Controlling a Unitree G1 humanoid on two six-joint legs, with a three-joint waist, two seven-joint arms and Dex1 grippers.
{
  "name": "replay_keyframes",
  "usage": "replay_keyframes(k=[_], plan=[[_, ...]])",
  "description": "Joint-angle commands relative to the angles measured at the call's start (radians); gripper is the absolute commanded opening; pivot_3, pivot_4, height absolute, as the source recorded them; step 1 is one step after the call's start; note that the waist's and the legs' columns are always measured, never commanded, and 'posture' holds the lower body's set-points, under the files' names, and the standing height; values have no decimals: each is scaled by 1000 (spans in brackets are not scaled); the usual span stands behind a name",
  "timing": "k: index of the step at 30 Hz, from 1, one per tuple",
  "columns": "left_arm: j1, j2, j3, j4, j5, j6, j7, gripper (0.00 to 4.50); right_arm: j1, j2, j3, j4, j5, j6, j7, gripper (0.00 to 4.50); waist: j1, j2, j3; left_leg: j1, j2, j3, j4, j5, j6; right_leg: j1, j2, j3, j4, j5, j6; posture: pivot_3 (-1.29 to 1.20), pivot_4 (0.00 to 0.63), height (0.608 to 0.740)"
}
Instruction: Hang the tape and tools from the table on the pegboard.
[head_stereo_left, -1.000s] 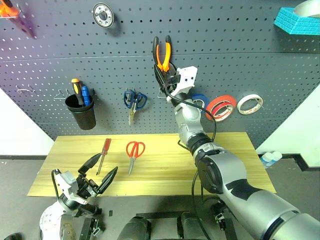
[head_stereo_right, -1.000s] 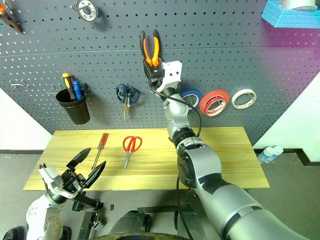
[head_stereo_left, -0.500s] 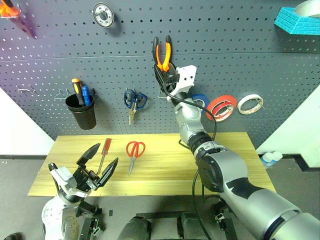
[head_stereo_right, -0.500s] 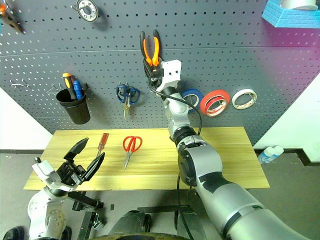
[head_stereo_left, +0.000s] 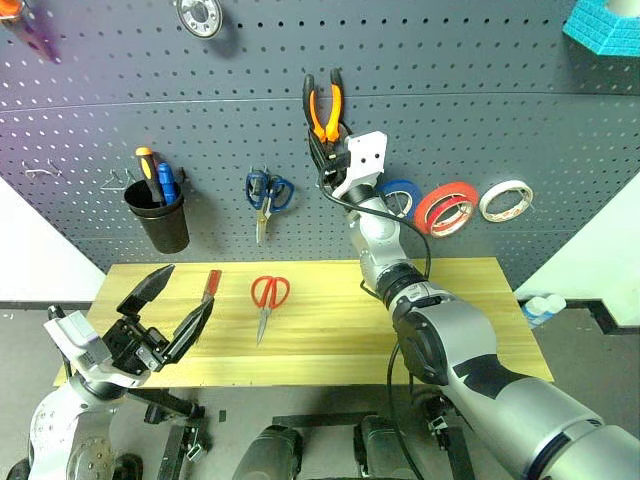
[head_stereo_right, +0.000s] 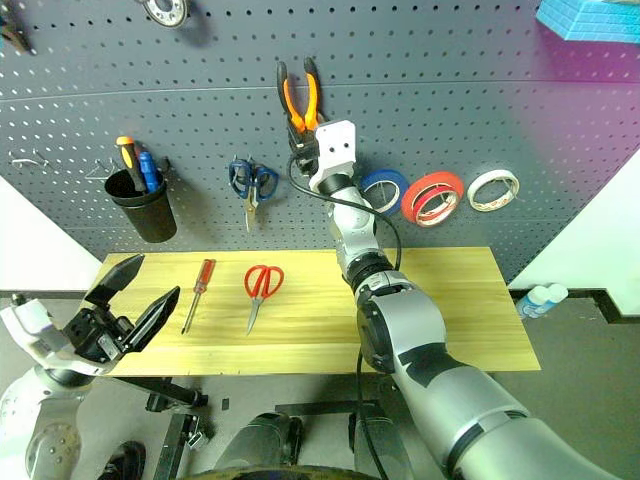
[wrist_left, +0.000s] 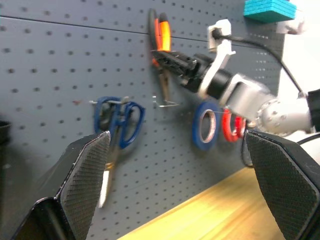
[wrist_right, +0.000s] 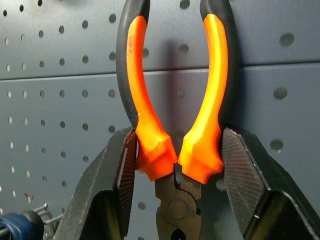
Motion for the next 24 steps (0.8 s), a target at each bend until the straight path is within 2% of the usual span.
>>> replay_keyframes(k=[1, 6, 14, 16, 21, 22, 24], plan=[[23, 18, 5, -150, -8, 63, 88, 4500, 5, -14, -4, -4, -3, 15, -26, 2118, 1, -1, 11, 0, 0, 0, 0, 0, 0, 0, 0, 0, 0, 0, 0, 174, 198, 740], [20, 26, -27, -280, 6, 156, 206, 4500, 36, -10, 7, -5, -14, 17, -36, 2118, 1, -1, 27, 1, 1, 0, 1, 0, 0, 2, 0, 0, 0, -2, 2, 175, 221, 740], [-84, 63, -73, -387, 4, 313, 378, 4500, 87, -10, 8, -7, -6, 33, 4, 2118, 0, -3, 61, -2, 1, -1, 1, 1, 0, -1, 0, -1, 0, -1, -1, 178, 242, 740], [-106, 70, -77, -401, 1, 342, 404, 4500, 94, -8, 8, -9, -3, 31, 17, 2850, -3, -3, 61, -2, 2, -1, 0, 1, 0, -1, 1, -1, 0, 0, -1, 175, 241, 740], [-166, 85, -83, -417, -11, 401, 455, 4500, 83, -6, -15, -16, 27, 26, 54, 4332, 1, -4, 67, -2, 2, -1, 1, 1, 0, -1, 1, -1, 0, -2, 1, 169, 234, 740], [-174, 86, -83, -417, -14, 408, 459, 4500, 82, -7, -12, -17, 23, 22, 53, 4473, 1, -4, 67, -2, 2, -1, 1, 1, 0, 0, 0, -1, 0, -2, 1, 167, 233, 740], [-180, 85, -85, -416, -13, 416, 462, 4500, 81, -10, -5, -19, 13, 13, 41, 4473, 1, -5, 70, -2, 2, -1, 1, 1, 0, 0, 0, -1, 0, -2, 1, 163, 234, 740]])
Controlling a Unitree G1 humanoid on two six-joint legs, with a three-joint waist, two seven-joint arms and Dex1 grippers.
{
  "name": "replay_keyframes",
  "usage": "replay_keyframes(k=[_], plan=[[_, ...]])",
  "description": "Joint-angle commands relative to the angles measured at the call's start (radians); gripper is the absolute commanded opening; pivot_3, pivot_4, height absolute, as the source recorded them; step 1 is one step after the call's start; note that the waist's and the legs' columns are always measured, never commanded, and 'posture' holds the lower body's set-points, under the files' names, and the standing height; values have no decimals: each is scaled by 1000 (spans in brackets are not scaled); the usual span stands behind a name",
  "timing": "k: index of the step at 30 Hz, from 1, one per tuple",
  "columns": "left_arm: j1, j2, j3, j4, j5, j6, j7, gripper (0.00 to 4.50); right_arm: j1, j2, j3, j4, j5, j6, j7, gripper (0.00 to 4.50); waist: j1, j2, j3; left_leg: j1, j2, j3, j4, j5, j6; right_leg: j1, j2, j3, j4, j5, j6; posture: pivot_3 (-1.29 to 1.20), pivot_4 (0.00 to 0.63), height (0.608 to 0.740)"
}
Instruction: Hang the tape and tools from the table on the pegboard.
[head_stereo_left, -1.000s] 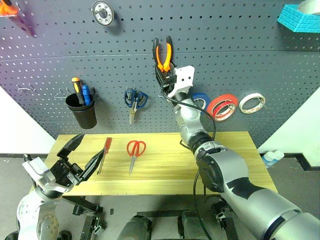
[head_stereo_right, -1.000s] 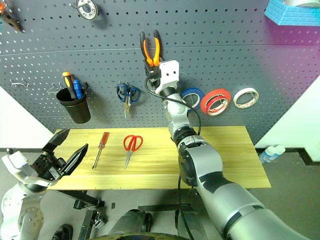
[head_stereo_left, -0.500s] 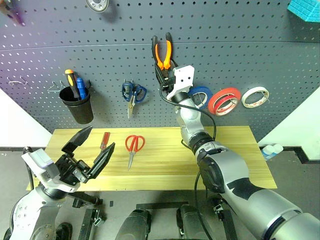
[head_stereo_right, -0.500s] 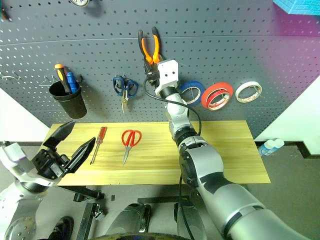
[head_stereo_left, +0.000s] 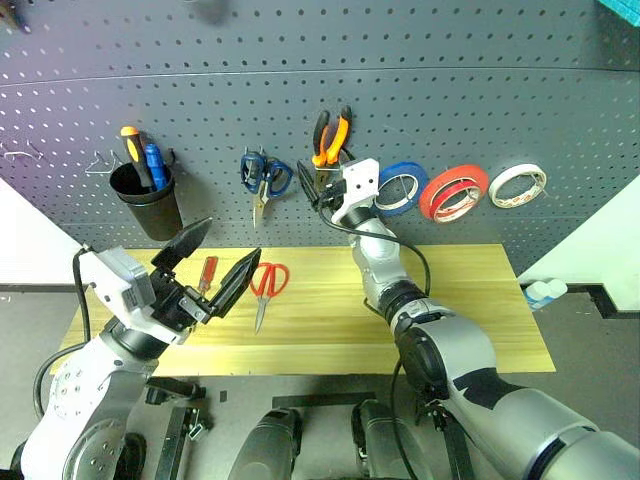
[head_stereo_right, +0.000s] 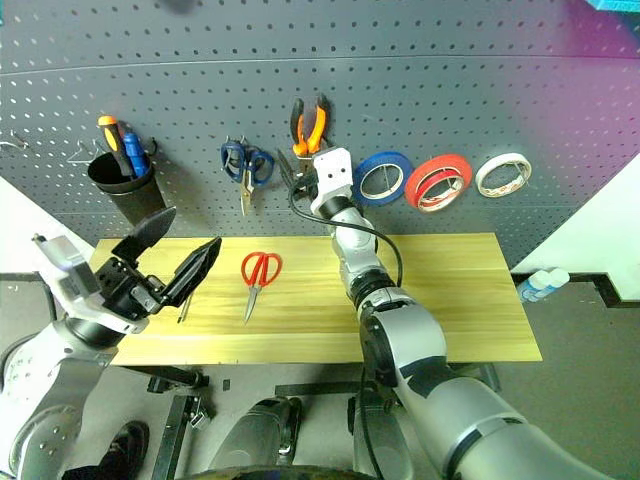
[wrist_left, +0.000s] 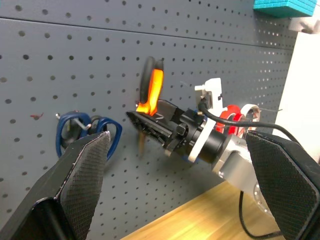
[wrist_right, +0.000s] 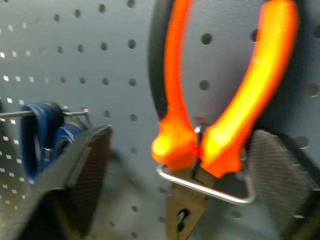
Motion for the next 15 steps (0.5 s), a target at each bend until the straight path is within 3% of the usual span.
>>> replay_keyframes(k=[1, 9, 15], plan=[[-10, 7, 1, -38, -7, 7, 8, 4500, -16, -14, -38, -10, 39, 22, -22, 4473, 0, -1, 3, 0, 0, 0, 0, 0, 0, 0, 0, 0, 0, 0, 0, 160, 229, 740], [-14, 3, 2, -32, -10, 5, 3, 4500, -5, -3, -41, -60, 64, -49, -1, 4473, 1, 0, 6, -3, 0, 0, 0, 0, 0, -3, 0, -1, -1, 0, 0, 155, 226, 740], [-7, 1, 1, -29, -4, -2, -7, 4500, 32, 9, -23, -139, 73, -110, 22, 4473, 3, -2, 9, -18, 0, 0, 0, 1, -2, -17, 0, -2, -1, 5, 0, 146, 224, 740]])
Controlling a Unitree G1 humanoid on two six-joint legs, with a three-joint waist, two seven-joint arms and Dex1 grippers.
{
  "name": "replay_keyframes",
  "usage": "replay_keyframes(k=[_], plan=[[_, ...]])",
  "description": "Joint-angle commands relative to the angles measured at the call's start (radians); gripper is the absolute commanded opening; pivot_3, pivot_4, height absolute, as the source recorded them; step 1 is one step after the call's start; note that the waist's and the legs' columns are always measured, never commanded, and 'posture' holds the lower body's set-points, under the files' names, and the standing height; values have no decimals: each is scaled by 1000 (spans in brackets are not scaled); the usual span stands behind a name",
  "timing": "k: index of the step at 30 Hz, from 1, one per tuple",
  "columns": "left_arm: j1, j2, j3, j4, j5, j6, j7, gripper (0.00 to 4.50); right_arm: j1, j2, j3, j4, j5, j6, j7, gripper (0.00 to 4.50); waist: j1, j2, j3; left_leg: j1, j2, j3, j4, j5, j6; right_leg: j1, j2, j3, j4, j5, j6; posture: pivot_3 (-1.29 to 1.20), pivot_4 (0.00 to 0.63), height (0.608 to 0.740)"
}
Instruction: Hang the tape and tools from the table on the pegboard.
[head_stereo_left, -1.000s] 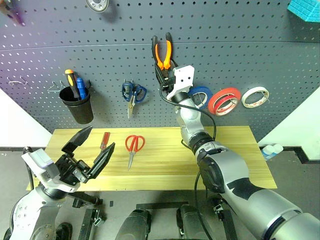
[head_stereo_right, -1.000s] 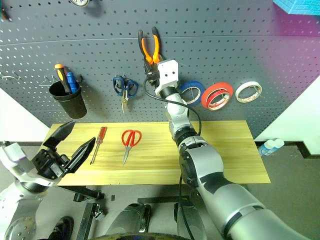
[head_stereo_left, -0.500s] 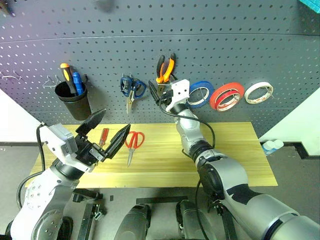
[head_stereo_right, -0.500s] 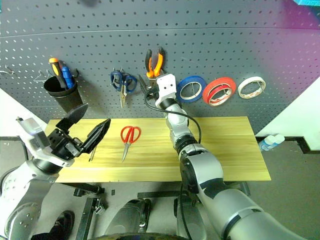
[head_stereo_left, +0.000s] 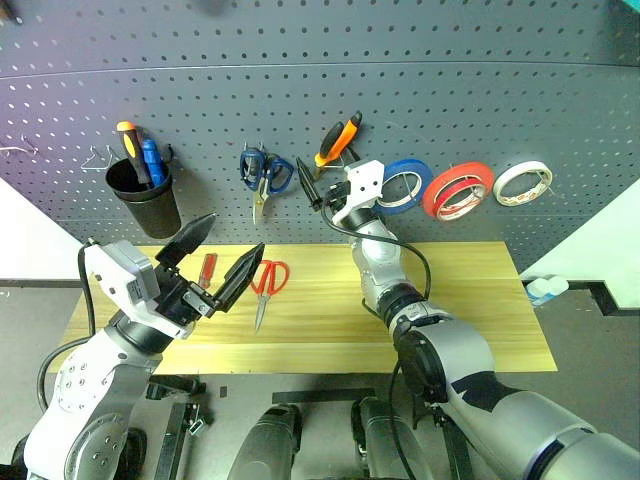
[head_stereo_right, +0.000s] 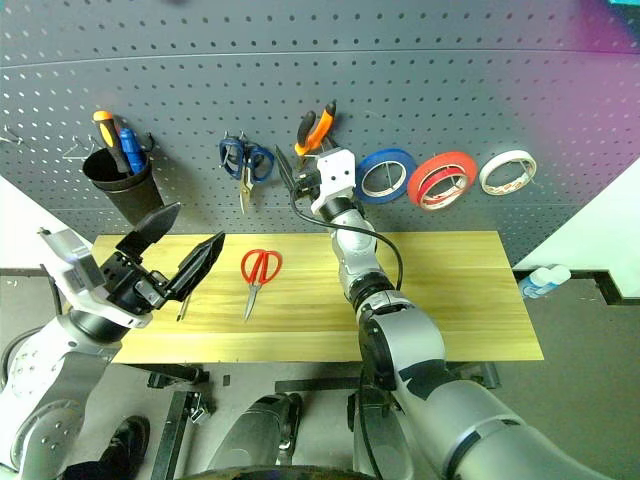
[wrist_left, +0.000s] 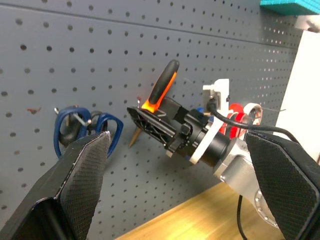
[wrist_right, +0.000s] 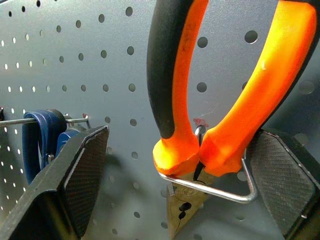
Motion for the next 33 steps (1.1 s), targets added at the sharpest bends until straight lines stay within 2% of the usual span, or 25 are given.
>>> replay_keyframes(k=[1, 7, 19, 29, 33], plan=[[-2, 1, 8, -27, 0, -13, -8, 4500, -6, -4, -16, -91, 37, -25, -9, 4473, 1, -1, 1, -1, 0, 0, -1, 0, 0, -1, 0, 0, 0, 0, 0, 144, 222, 740], [-2, -5, 6, -6, 3, -25, -31, 4500, 16, -8, -11, -139, 42, -31, -9, 4473, 1, 0, 1, -10, 0, 0, -2, 0, -1, -10, -1, -2, 0, 1, 1, 132, 214, 740], [28, -23, 20, 42, 13, -71, -108, 4500, 41, -17, 7, -217, 44, -33, -16, 4473, -3, 0, 1, -10, 0, -1, -2, 0, 0, -10, -1, -2, -1, 1, 1, 122, 209, 740], [31, -26, 17, 65, 16, -86, -135, 4500, 89, -15, 47, -477, 60, 32, -35, 4473, -4, 0, 1, -11, 0, -1, -10, 1, -1, -11, -1, -2, -7, 1, 2, 103, 206, 740], [23, -31, 10, 83, 22, -94, -148, 4500, 103, -17, 60, -543, 62, 62, -41, 4473, -4, 0, 1, -11, 1, 0, -16, 4, -7, -15, -1, -2, -8, 1, 2, 97, 208, 740]])
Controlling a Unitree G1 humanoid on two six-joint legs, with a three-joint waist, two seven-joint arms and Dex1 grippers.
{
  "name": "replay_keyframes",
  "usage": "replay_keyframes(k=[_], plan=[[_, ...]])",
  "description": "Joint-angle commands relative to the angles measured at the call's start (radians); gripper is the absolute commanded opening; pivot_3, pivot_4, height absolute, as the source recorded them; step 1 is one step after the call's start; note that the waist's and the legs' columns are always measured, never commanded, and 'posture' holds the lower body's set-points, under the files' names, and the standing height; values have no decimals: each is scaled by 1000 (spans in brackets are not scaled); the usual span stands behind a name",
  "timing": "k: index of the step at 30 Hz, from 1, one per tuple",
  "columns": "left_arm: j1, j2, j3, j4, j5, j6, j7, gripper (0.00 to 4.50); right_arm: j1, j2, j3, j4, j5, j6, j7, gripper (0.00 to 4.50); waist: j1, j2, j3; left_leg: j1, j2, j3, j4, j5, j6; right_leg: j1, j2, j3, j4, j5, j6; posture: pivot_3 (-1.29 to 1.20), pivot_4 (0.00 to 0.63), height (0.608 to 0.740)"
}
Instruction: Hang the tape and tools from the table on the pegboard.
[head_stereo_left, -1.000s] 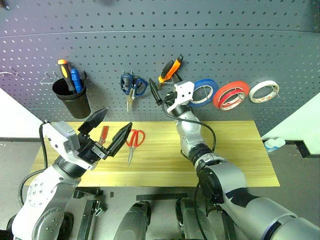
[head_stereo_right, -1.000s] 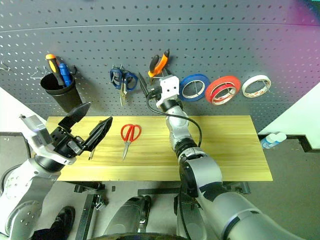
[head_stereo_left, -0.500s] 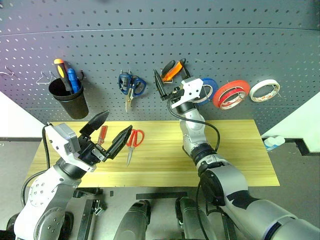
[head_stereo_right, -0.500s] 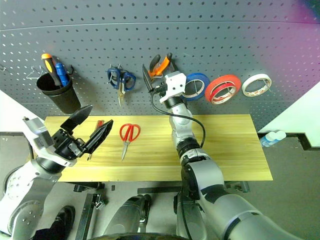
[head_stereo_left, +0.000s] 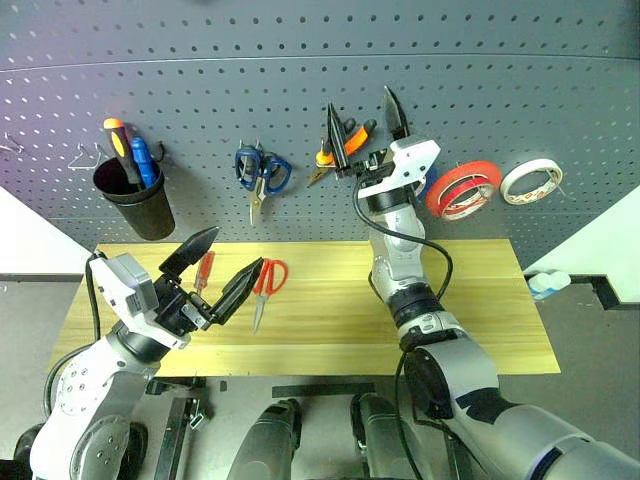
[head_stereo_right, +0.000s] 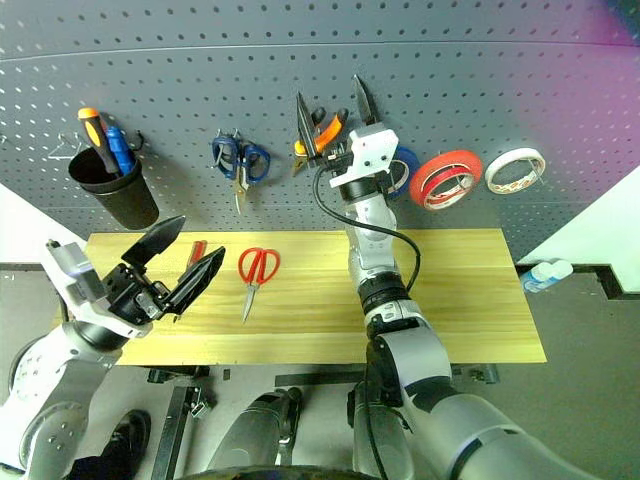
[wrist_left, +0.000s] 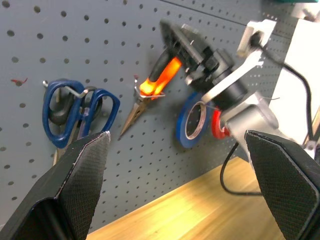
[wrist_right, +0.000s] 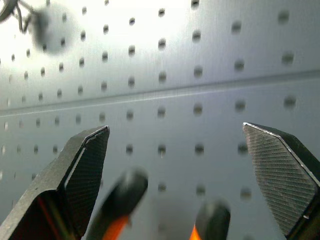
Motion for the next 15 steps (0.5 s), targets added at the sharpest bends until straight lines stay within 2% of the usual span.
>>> replay_keyframes(k=[1, 9, 15], plan=[[1, -7, 8, 2, 5, -34, -23, 4500, 9, 2, 17, -80, 14, 24, -9, 4473, 0, 0, 0, 0, 0, 0, -1, 1, -1, 0, 0, 0, -1, 0, 0, 97, 208, 740], [18, -19, 17, 39, 9, -64, -68, 4500, 21, -5, 11, -197, 83, 87, -1, 4473, 1, 0, 0, -2, 1, 0, 0, 1, -1, -1, 0, 0, -2, 0, 0, 92, 207, 740], [27, -25, 19, 66, 10, -89, -98, 4500, 78, -11, 49, -286, 69, 74, 23, 4473, 0, 0, 0, -2, 1, 0, 0, 1, -1, -1, 0, -1, -2, 0, 0, 90, 206, 740]])
